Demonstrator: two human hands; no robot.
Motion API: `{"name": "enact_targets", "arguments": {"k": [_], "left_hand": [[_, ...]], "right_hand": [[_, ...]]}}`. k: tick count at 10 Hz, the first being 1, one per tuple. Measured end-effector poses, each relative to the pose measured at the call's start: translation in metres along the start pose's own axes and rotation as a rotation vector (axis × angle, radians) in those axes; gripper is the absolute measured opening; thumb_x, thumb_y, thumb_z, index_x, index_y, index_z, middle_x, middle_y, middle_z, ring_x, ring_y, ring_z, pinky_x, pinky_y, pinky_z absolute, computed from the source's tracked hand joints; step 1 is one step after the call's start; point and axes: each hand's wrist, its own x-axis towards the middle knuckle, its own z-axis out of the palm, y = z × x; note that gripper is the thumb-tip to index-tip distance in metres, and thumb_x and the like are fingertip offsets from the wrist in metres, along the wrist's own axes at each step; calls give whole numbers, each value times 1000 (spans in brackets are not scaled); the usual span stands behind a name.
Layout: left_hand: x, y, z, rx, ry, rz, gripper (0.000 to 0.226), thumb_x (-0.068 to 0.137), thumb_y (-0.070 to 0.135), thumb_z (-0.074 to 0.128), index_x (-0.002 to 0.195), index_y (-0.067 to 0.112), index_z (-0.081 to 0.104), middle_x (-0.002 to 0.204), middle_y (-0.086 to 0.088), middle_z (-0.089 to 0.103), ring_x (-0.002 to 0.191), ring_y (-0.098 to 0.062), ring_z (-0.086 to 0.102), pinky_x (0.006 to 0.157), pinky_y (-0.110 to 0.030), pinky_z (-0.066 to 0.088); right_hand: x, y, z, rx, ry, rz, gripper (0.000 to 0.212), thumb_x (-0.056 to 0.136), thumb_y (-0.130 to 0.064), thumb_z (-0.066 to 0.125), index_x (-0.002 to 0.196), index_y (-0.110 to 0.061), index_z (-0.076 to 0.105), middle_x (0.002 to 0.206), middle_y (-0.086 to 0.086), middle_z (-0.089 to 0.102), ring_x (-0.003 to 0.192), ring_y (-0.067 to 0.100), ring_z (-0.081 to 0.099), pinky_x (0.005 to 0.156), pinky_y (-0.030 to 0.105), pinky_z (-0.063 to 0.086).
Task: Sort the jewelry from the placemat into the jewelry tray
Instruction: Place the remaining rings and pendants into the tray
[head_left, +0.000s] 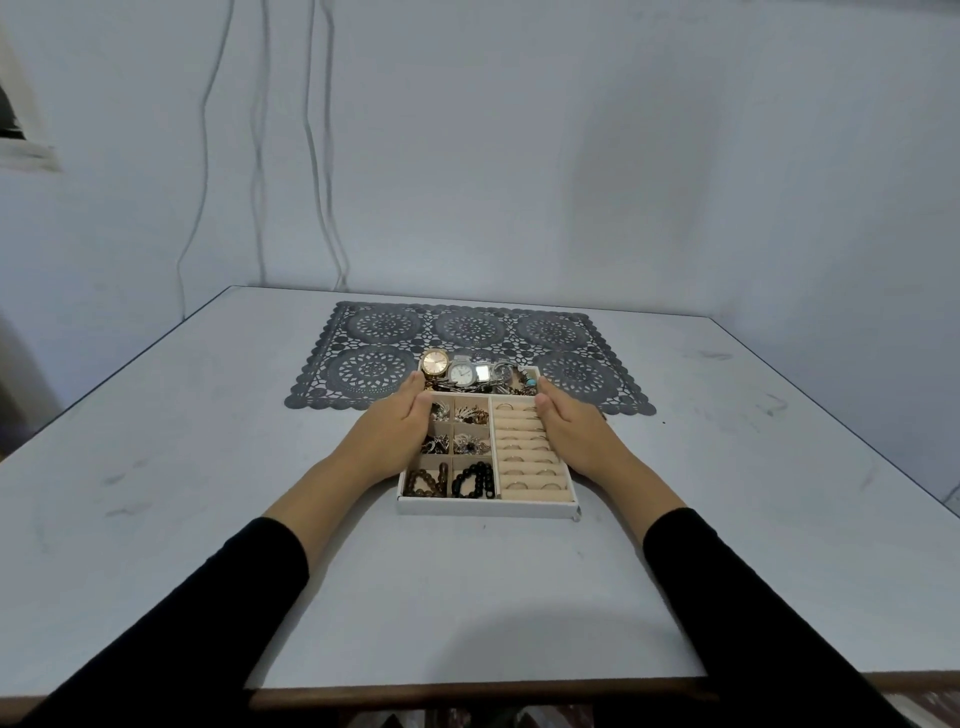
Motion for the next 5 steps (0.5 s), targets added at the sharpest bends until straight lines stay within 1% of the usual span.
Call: {"name": "enact_targets", "arguments": {"k": [1, 2, 3, 4, 5], "left_hand": [[-2, 0, 0, -35, 21, 7, 52, 106, 35, 23, 154, 15, 23, 161, 0, 23, 147, -14, 22, 119, -30, 18], [-12, 4, -7, -69, 23, 2, 51, 107, 35, 24, 154, 17, 24, 160, 1, 25, 146, -13, 24, 117, -26, 17], [-31, 10, -17, -69, -19, -66, 51, 106, 37, 24, 155, 21, 23, 159, 1, 27, 146, -17, 25, 115, -28, 20], [-65, 28, -26, -117, 97, -88, 46, 105, 36, 30, 150, 28, 31, 147, 10, 40, 138, -16, 38, 106, -29, 31], [-126, 21, -27, -142, 296, -79, 38, 95, 52, 37, 131, 44, 48, 129, 27, 46, 120, -3, 48, 101, -25, 37]], "right_hand": [[-3, 0, -1, 19, 0, 1, 50, 103, -40, 27, 151, -23, 26, 150, 1, 38, 138, 21, 35, 109, 32, 28], [-14, -6, -8, 53, -35, 18, 50, 102, -44, 26, 146, -22, 35, 140, -4, 50, 128, 18, 46, 103, 32, 36], [-42, -16, -20, 38, -80, 26, 41, 103, -41, 24, 132, -26, 49, 115, -13, 52, 110, 7, 48, 86, 19, 34], [-81, -27, -33, 116, -5, 48, 31, 102, -42, 24, 95, -35, 53, 90, -28, 52, 82, -11, 53, 63, 4, 35], [-131, -22, -31, 189, 207, 24, 36, 95, -55, 29, 84, -44, 62, 86, -25, 65, 82, -22, 54, 66, 0, 38]]}}
